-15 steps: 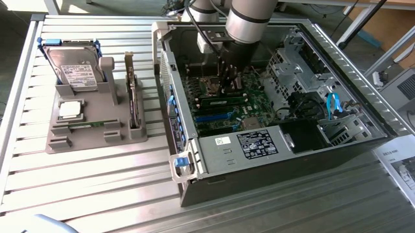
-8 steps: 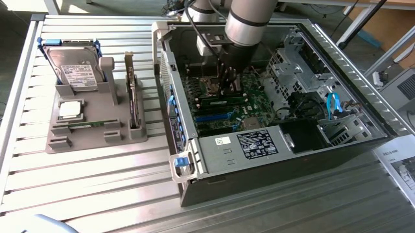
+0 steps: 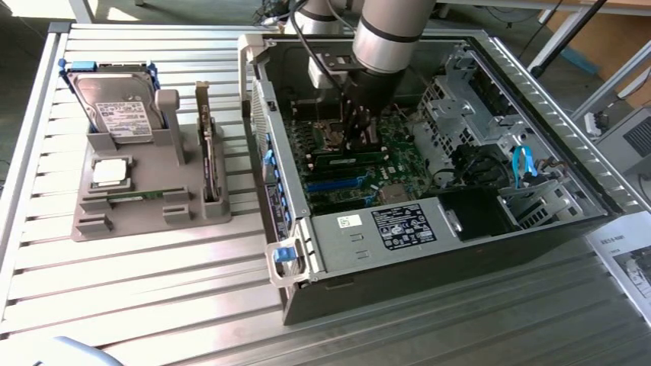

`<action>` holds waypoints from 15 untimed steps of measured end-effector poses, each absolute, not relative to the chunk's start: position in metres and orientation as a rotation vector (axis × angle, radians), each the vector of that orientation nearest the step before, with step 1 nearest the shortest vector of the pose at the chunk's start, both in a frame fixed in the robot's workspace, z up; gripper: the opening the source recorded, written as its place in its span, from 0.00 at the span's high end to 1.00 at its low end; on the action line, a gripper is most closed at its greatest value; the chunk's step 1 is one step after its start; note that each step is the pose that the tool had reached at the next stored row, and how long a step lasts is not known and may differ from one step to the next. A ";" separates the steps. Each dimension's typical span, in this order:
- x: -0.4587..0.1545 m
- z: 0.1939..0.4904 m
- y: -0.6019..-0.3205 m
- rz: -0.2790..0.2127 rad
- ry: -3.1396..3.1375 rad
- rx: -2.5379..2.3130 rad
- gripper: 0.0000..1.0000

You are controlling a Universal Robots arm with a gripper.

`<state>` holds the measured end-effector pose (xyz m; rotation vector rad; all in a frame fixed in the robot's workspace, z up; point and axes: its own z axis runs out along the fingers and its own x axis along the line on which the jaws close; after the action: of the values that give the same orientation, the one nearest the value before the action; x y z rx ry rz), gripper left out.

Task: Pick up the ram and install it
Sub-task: 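Press down the ram until it locks into place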

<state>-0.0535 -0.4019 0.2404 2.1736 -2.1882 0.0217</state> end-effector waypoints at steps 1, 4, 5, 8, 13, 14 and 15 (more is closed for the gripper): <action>-0.053 0.240 -0.402 0.022 -2.188 2.174 0.90; -0.053 0.239 -0.402 0.021 -2.188 2.174 0.90; -0.053 0.239 -0.402 0.021 -2.188 2.174 0.90; -0.053 0.238 -0.402 0.021 -2.188 2.174 0.90; -0.053 0.238 -0.402 0.021 -2.188 2.174 0.90; -0.053 0.238 -0.402 0.021 -2.188 2.174 0.90; -0.053 0.238 -0.402 0.021 -2.188 2.174 0.90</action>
<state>-0.0535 -0.4020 0.2375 2.1735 -2.1882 0.0215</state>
